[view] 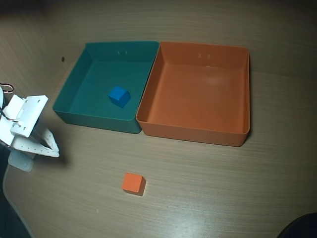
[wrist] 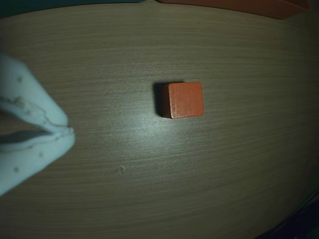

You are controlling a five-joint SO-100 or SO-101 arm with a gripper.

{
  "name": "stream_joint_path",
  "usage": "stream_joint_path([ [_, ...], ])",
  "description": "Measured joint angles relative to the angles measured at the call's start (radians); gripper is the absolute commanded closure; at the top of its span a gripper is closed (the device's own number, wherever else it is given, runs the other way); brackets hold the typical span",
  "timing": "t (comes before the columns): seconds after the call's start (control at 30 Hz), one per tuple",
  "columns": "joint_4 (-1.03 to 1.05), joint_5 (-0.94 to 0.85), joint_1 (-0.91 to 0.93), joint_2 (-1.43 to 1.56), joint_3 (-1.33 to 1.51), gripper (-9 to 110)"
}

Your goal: Grasp a cube and put it in the box.

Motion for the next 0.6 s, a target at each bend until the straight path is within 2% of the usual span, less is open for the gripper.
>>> stream_joint_path([
  [0.27,0.000,0.000,0.000,-0.081,-0.002,106],
  [0.6,0.000,0.000,0.000,-0.305,-0.163,106],
])
